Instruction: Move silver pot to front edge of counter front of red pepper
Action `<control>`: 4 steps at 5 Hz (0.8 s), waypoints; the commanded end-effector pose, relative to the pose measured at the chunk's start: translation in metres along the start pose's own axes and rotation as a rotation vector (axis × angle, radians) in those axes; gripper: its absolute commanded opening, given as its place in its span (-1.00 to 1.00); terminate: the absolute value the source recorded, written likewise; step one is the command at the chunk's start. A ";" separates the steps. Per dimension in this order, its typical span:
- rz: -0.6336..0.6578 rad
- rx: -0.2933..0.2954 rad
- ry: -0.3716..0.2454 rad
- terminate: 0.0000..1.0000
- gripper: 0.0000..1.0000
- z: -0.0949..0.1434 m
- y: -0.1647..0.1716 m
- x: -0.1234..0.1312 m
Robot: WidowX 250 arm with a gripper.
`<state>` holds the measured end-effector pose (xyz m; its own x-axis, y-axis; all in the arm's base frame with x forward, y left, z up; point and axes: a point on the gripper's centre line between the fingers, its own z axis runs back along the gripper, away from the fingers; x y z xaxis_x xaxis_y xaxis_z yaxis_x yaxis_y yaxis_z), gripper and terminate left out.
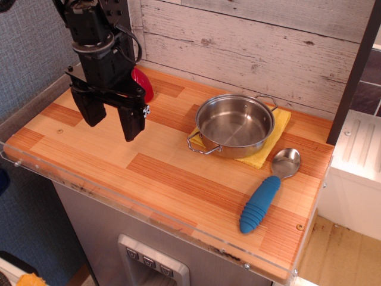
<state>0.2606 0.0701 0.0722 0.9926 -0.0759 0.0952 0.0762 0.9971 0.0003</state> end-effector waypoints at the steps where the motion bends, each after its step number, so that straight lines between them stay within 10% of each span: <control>1: 0.000 0.000 0.000 -1.00 1.00 0.000 0.000 0.000; 4: -0.033 -0.042 -0.133 -1.00 1.00 0.023 -0.031 0.068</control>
<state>0.3204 0.0326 0.0912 0.9752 -0.1012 0.1967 0.1126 0.9925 -0.0480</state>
